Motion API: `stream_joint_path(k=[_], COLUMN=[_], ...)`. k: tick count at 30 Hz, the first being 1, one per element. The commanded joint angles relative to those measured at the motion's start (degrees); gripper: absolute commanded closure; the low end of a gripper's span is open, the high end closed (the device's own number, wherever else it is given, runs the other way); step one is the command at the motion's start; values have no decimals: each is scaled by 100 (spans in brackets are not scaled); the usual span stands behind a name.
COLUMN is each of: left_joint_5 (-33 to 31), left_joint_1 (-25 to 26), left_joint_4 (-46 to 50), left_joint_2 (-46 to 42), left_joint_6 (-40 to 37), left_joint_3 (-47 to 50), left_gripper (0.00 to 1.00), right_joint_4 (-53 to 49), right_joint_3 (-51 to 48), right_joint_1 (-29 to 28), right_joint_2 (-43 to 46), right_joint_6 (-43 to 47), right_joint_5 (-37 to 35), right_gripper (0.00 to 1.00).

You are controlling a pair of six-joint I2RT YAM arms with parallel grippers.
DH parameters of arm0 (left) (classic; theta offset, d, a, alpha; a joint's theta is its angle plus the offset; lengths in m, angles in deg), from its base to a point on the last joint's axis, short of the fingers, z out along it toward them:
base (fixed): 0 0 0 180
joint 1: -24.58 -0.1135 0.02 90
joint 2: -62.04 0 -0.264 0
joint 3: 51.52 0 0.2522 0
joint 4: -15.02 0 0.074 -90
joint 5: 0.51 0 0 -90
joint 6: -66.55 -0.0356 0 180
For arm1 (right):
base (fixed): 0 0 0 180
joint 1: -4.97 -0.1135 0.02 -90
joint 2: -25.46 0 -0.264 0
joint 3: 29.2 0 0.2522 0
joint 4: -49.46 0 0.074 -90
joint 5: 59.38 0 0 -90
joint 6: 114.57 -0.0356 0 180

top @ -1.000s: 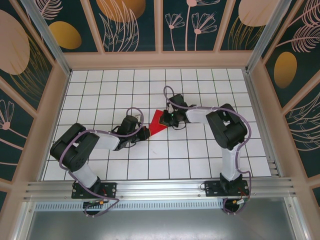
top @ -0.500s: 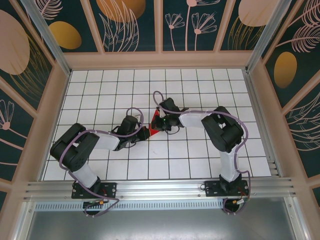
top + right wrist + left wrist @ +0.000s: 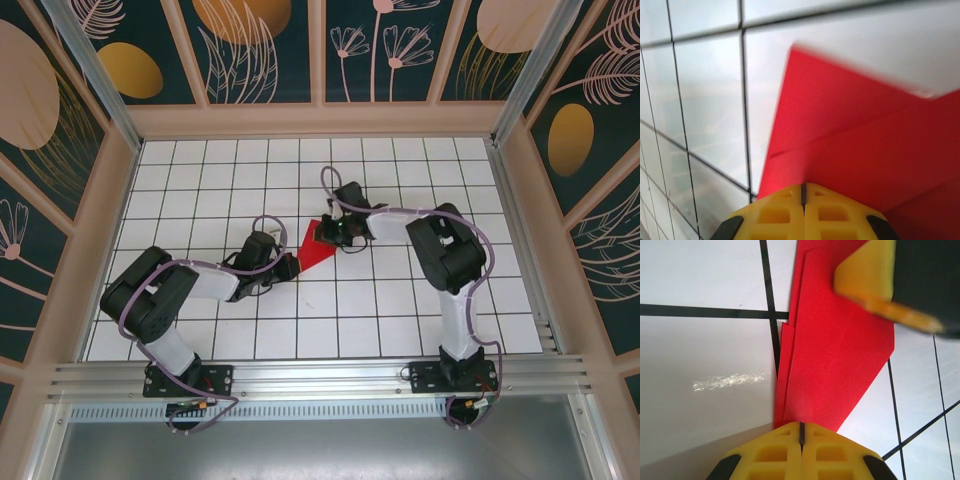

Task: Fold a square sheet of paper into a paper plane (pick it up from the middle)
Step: Fourth fold the wing at the center of the table, then turn over the paper at the center of the table.

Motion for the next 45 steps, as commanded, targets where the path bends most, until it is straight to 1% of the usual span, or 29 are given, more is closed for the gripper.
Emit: stream_joint_path(k=[1, 5, 8, 11, 15, 17, 21, 25, 27, 30, 33, 35, 37, 40, 43, 45], left_joint_5=[-11, -2, -16, -21, 39, 68, 48, -325, -502, -534, -314, -151, -126, -248, -432, -392], left_joint_1=[19, 10, 10, 12, 15, 19, 12, 6, 6, -2, -11, -14, -16, -49, -71, -82], left_joint_4=[791, 777, 795, 803, 767, 700, 517, 473, 483, 501, 522, 735, 977, 1364, 1633, 1702], left_joint_2=[189, 190, 150, 64, -110, -250, -588, -920, -1023, -1006, -790, -585, -381, -130, 46, 164], left_joint_6=[-132, -132, -130, -112, -68, -4, 211, 409, 403, 358, 99, -283, -663, -1114, -1350, -1436], left_joint_3=[283, 292, 279, 275, 182, 123, -32, -27, 10, 7, -142, -367, -594, -916, -1113, -1206], left_gripper=[100, 100, 100, 100, 99, 93, 77, 62, 57, 52, 52, 54, 57, 61, 61, 61], right_joint_4=[-14, -91, -193, -249, -114, -26, -25, -14, 76, 322, 392, 401, 384, 336, 300, 296], right_joint_3=[139, 363, 516, 538, 190, -65, -523, -859, -1008, -1160, -1146, -1127, -1128, -1157, -1209, -1241], right_joint_1=[507, 866, 1025, 1066, 1029, 960, 610, 229, 127, -72, -148, -157, -158, -156, -156, -153], right_joint_2=[-238, -437, -398, -135, 479, 790, 1265, 1475, 1542, 1559, 1487, 1469, 1480, 1562, 1648, 1679], right_joint_6=[162, 172, 237, 325, 355, 348, 332, 210, 58, -182, -293, -328, -329, -308, -312, -327], right_joint_5=[-396, -394, -433, -481, -484, -471, -591, -704, -687, -501, -458, -458, -482, -557, -609, -633], right_gripper=[99, 99, 98, 97, 92, 88, 75, 63, 58, 54, 52, 51, 51, 49, 48, 47])
